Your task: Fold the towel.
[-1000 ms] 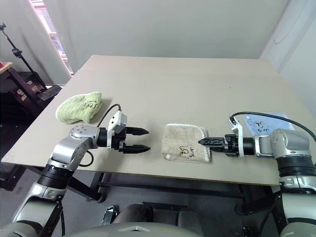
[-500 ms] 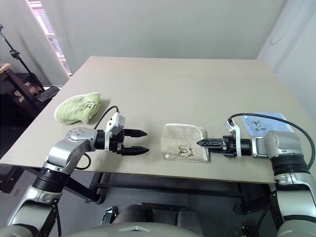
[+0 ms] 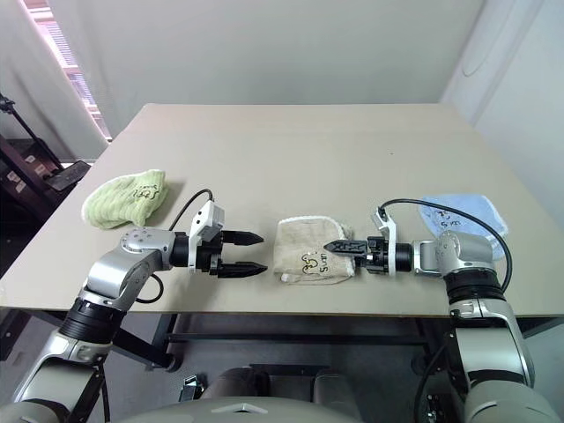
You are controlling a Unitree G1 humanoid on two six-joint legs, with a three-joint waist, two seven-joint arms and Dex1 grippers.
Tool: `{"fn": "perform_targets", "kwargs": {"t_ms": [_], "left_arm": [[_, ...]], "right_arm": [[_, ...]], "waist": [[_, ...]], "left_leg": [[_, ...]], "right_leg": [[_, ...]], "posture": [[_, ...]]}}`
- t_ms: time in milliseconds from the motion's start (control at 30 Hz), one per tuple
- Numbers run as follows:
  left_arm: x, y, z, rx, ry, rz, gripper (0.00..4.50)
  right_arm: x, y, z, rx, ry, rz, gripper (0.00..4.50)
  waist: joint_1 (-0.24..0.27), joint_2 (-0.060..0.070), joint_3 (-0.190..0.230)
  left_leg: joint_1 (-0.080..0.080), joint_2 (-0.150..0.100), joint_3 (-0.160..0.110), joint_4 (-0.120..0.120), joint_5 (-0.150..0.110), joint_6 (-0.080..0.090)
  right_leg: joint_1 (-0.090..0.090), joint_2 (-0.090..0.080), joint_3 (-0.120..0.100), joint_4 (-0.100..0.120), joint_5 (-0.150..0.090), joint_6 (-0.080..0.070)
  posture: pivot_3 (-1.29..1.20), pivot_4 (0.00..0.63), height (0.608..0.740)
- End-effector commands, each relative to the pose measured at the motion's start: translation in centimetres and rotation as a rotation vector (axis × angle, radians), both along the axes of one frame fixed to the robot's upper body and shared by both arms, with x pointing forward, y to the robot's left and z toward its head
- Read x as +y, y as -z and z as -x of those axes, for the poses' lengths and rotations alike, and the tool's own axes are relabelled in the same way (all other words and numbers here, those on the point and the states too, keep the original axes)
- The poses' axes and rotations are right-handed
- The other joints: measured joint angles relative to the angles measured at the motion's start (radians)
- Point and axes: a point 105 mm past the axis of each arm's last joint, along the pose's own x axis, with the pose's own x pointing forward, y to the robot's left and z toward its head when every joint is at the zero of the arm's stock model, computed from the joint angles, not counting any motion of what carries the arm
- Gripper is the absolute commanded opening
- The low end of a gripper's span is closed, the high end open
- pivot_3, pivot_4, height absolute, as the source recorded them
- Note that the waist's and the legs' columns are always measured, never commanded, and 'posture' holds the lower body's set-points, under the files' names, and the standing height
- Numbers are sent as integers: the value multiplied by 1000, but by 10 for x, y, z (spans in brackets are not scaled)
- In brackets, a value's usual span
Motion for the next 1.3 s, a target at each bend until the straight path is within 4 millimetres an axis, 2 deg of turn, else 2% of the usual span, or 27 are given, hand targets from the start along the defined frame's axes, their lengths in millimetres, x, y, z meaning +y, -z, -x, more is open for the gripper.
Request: {"fn": "perform_targets", "kwargs": {"t_ms": [33, 167, 267, 367, 500, 633, 733, 833, 1000, 1133, 1300], "left_arm": [[-3, -11, -2, -59, 16, -1, 3788], [-2, -8, 0, -61, 19, -10, 3788], [-3, -12, -3, -53, 7, 11, 3788], [-2, -11, -6, -57, 0, 3, 3788], [2, -10, -10, -63, -20, -3, 3788], [3, -9, -11, -59, -29, -3, 3788], [3, -9, -13, -57, -32, 0, 3788], [1, -10, -17, -57, -30, 3, 3788], [-4, -9, -23, -58, -16, 6, 3788], [-9, -9, -26, -63, 0, 10, 3788], [-14, -8, -27, -64, 17, 14, 3788]], "right_arm": [[-1, 6, 2, 28, 3, 17, 2483], [-4, 6, 4, 28, 7, 20, 939], [0, 0, 5, 11, 0, -7, 17], [3, -11, 3, -36, 2, -40, 17], [-9, -62, -19, -214, 149, -163, 17], [-21, -92, -24, -349, 297, -223, 17], [-41, -115, -32, -440, 487, -266, 17], [-75, -132, -36, -514, 751, -294, 17], [-119, -135, -27, -532, 1016, -305, 17], [-165, -125, -10, -506, 1259, -281, 17], [-184, -104, 9, -456, 1393, -228, 17]], "waist": [[1, 0, 0], [1, 0, 0], [1, -1, -1], [3, -1, -1], [5, 3, 1], [11, 3, 1], [20, 3, 1], [32, 6, 1], [46, 6, 1], [49, 7, 1], [45, 8, 1]], "left_leg": [[0, 0, 0, 0, 0, 0], [-1, 0, 0, -1, 0, 0], [0, 0, 0, 0, 0, 0], [0, -1, 0, 1, 0, 0], [-1, -1, 0, 0, 0, 0], [-4, -1, 0, -1, 0, 0], [-4, -1, 0, -3, 0, 0], [-4, -1, 0, -2, 0, 0], [-4, -1, 1, -2, 0, 0], [-4, -1, 1, -2, 2, 2], [-4, -1, 1, -3, 2, 3]], "right_leg": [[0, 0, 0, 0, 0, 0], [-1, 0, 0, 0, 0, 0], [0, 0, 0, 0, 0, 0], [1, -1, 0, 0, 1, -1], [-1, -1, 0, 0, 1, -1], [-4, -1, 0, 0, 2, 2], [-5, -1, 0, 0, 2, 2], [-6, 0, 0, 1, 2, 2], [-5, -1, 0, 0, 1, -1], [-5, -1, 0, 0, 1, -1], [-4, -1, 0, 0, 1, -1]], "posture": [[0, 0, 740], [0, 0, 740], [0, 0, 740], [0, 0, 740], [0, 0, 740], [0, 0, 740], [0, 0, 740], [0, 0, 740], [0, 0, 740], [0, 0, 740], [0, 0, 740]]}}
